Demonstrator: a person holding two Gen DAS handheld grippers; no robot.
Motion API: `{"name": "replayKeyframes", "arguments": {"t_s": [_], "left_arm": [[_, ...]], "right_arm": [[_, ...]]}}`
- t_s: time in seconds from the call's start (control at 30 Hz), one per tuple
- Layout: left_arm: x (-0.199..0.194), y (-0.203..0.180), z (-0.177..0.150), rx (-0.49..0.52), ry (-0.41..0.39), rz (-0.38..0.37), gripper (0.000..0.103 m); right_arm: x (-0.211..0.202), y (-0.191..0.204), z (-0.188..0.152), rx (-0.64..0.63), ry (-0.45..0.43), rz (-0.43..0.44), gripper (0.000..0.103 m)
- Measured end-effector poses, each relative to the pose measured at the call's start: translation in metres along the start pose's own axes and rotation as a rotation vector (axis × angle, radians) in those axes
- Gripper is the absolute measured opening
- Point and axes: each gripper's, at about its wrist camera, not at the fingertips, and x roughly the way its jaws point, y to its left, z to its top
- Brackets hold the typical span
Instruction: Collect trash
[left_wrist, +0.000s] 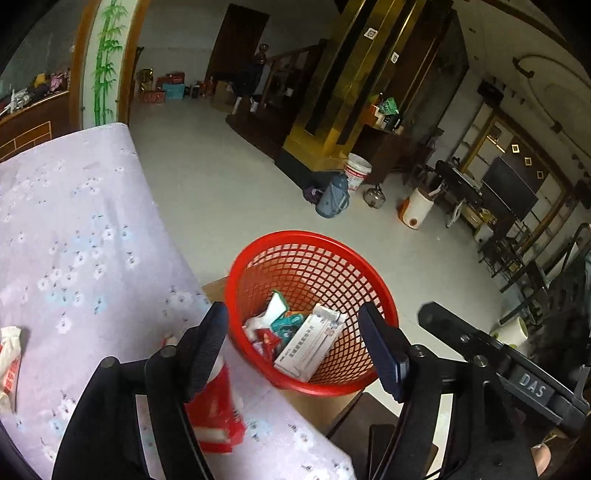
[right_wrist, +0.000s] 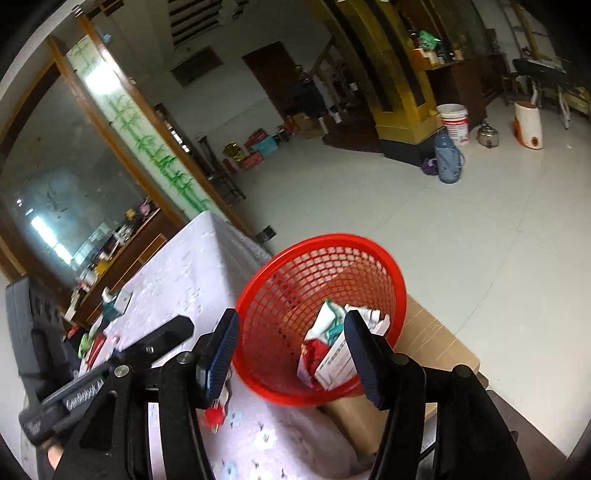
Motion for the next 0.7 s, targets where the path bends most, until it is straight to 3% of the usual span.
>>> {"name": "replayKeyframes", "arguments": {"t_s": [0.2,0.47,0.7], "left_arm": [[-0.041,0.032,-0.009,-0.027,-0.049,0.046,0.072],[-0.092,0.074,-0.043,-0.028,-0.072,0.134,0.072],[-0.142,0.146,-0.08,-0.089,-0.076,0.281,0.075]], "right_arm": [[0.008,0.013,-0.022,-0.034,0.062,0.053,0.065],[0.039,0.068,-0.058,-0.156,0.184,0.129,0.065],[0.059,0.097,-0.078,-0.223,0.235,0.122,0.065]]}}
